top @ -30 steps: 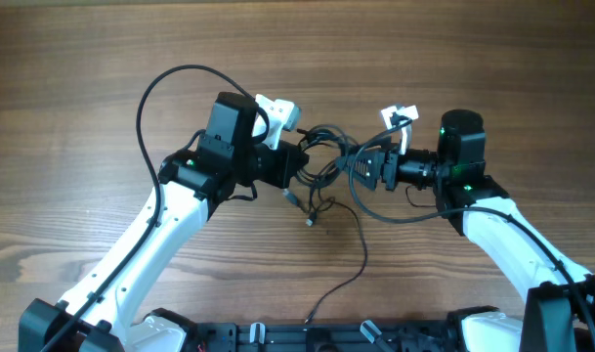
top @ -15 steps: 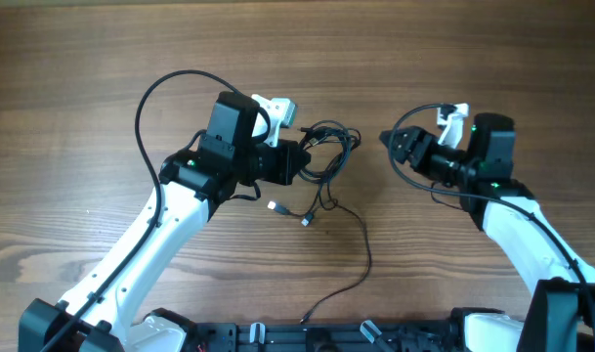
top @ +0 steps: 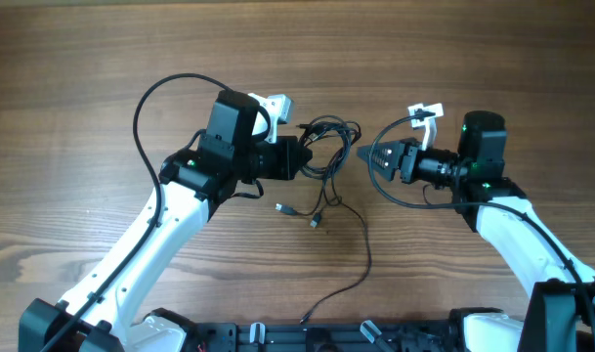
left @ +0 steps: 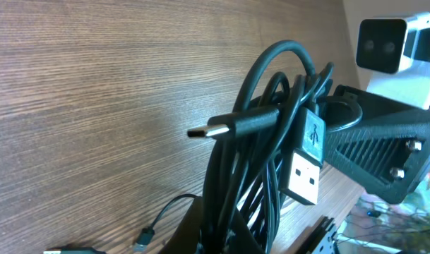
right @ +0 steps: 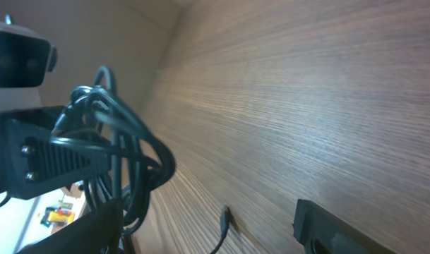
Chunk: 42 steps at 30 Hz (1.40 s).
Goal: Untangle cables
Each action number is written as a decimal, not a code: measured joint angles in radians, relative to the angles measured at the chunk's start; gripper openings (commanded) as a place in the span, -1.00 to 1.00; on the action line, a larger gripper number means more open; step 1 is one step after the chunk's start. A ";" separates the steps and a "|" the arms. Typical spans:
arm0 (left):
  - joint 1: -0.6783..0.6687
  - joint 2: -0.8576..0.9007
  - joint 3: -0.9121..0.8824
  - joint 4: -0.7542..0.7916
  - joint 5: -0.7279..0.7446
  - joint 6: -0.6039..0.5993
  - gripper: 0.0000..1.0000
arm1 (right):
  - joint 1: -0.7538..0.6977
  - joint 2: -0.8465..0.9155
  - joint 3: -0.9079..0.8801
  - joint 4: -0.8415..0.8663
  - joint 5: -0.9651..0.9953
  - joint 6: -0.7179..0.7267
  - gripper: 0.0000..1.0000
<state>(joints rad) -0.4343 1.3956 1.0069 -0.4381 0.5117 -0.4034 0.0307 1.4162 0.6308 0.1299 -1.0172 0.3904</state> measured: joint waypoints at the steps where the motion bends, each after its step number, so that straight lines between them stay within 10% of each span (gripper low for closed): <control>1: 0.000 0.000 0.000 0.000 0.000 -0.003 -0.92 | 0.006 0.000 0.000 0.013 0.000 -0.001 0.59; 28: -0.002 0.000 -0.001 0.106 0.143 -0.022 -0.92 | 0.098 0.000 0.000 0.100 0.305 0.168 0.54; 42: -0.004 0.056 -0.011 0.276 0.456 0.009 -0.92 | -0.013 -0.010 0.013 -0.012 0.399 0.192 0.65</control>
<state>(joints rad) -0.4385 1.4517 0.9962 -0.1623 0.9680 -0.3943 0.0177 1.4059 0.6441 0.1181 -0.6178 0.5819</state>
